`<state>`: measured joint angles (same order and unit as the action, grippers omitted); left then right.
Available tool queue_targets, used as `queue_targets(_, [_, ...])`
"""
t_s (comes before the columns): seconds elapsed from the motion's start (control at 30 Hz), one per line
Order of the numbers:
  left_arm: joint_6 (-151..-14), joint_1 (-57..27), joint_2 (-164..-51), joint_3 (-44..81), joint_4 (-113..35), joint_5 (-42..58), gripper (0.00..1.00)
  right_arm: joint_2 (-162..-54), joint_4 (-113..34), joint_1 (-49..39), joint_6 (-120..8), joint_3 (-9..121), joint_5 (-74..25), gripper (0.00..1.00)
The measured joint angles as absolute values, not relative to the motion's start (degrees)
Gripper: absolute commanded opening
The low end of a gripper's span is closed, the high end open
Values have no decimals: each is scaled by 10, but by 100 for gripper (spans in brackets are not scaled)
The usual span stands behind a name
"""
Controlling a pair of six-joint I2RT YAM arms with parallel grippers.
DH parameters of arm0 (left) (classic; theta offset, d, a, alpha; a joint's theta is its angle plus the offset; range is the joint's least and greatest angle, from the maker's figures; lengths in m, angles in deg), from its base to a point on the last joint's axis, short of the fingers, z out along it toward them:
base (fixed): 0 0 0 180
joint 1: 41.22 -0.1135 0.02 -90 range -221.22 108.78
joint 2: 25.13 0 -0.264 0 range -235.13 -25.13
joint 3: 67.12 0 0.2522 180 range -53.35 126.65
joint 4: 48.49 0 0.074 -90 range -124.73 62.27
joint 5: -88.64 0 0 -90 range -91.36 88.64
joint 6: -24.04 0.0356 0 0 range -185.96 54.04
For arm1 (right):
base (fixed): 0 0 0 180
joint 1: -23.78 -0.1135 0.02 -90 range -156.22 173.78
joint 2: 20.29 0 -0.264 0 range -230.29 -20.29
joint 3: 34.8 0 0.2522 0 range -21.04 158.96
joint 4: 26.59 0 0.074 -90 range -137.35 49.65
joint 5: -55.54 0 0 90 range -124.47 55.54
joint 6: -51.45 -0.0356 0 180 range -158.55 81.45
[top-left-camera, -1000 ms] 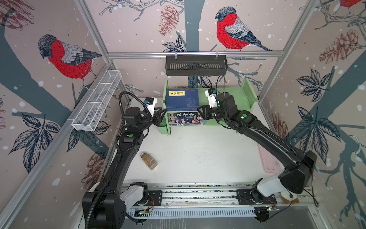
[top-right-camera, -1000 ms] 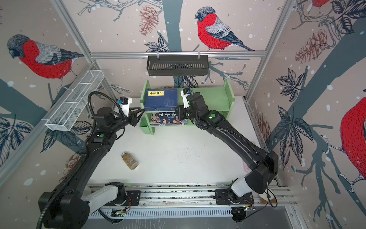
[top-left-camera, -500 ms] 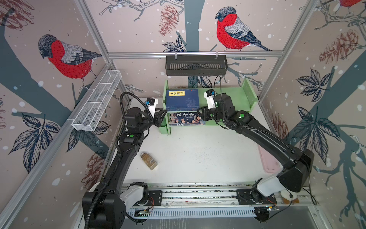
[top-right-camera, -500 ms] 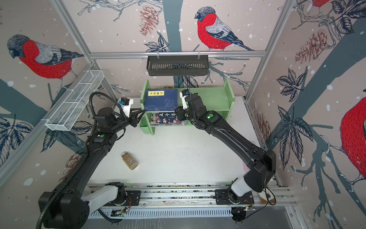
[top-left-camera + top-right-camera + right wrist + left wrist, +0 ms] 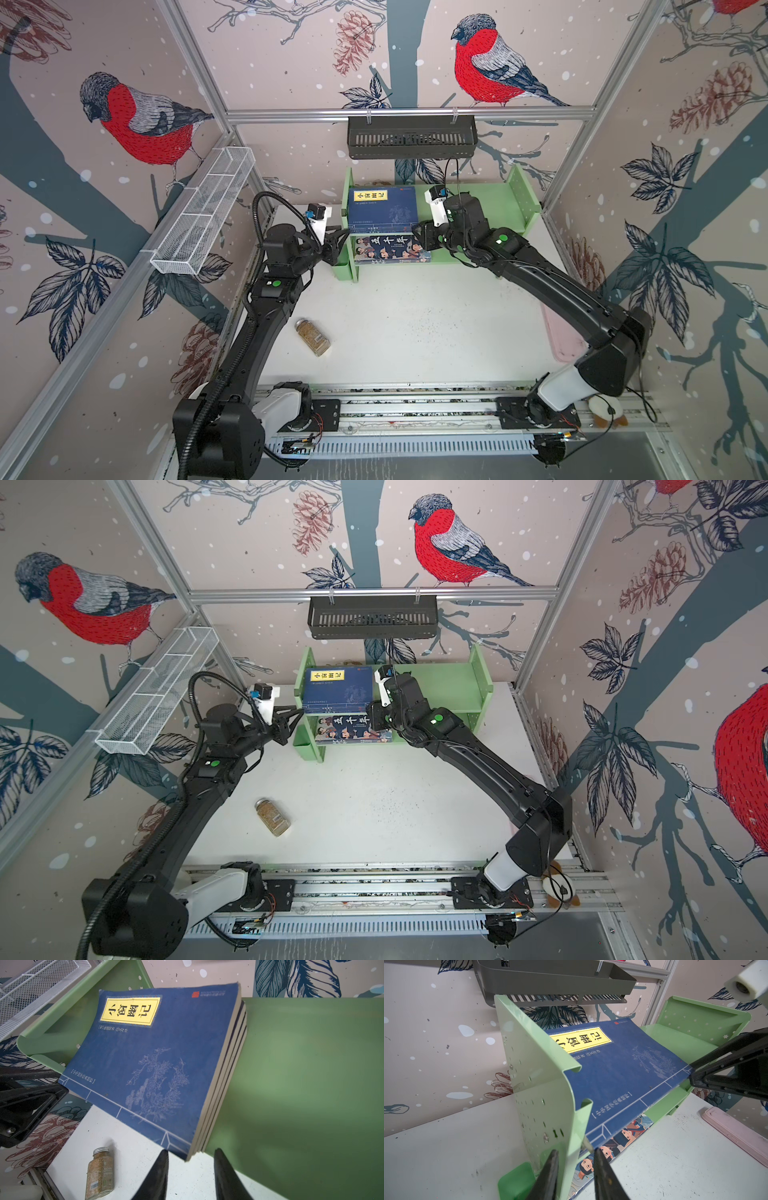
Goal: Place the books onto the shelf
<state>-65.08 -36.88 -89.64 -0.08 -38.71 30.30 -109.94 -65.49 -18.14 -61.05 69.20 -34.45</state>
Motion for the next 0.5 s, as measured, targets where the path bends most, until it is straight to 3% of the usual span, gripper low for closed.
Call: queue_targets(0.5, [-651, -368, -899, -1, -388, 300, 28, -1107, -661, -181, -608, 704, -348, 38])
